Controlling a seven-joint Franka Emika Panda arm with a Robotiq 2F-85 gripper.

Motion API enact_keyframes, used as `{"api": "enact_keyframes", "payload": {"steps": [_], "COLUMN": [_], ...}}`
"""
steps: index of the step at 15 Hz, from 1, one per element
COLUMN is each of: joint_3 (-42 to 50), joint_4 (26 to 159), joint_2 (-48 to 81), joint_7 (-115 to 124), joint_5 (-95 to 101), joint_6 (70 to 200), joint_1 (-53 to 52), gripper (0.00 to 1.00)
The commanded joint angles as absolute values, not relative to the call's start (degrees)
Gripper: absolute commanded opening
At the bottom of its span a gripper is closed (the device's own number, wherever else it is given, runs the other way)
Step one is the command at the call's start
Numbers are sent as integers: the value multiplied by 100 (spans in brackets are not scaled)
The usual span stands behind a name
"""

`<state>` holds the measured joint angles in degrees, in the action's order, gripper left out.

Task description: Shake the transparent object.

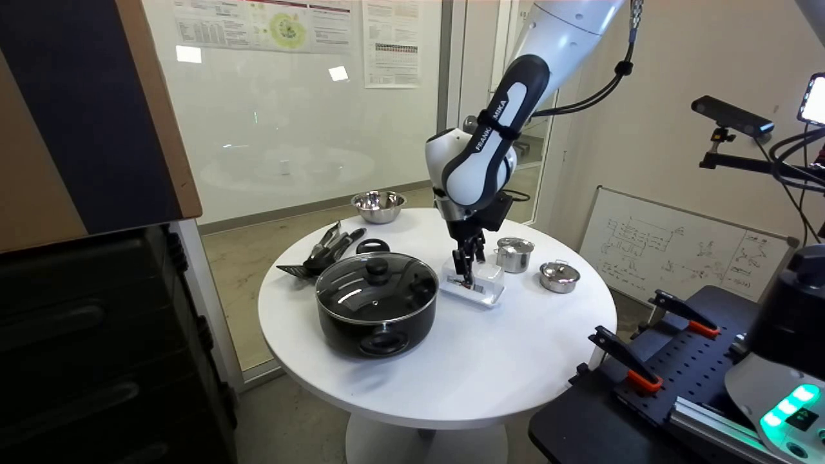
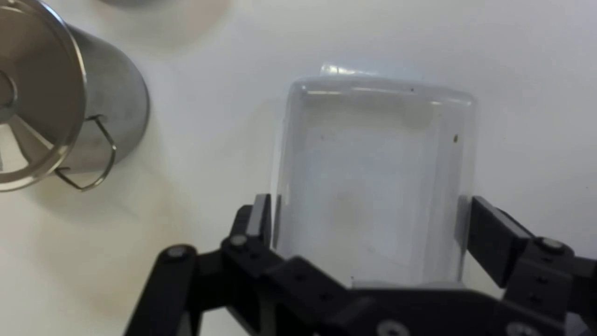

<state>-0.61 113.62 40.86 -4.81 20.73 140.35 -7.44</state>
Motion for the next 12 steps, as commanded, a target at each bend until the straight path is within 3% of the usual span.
{"api": "enact_keyframes", "payload": {"steps": [1, 2, 4, 12], "joint_3": [-7, -19, -30, -117], "joint_4": [11126, 11096, 11064, 11344], "joint_2": [4283, 4305, 4292, 3906], "joint_7": [-569, -570, -600, -900], "joint_5": [2095, 2066, 2058, 2028], "joint_6": [14018, 14007, 13998, 14059], "joint_1": [-801, -787, -770, -655], "gripper": [100, 75, 68, 65]}}
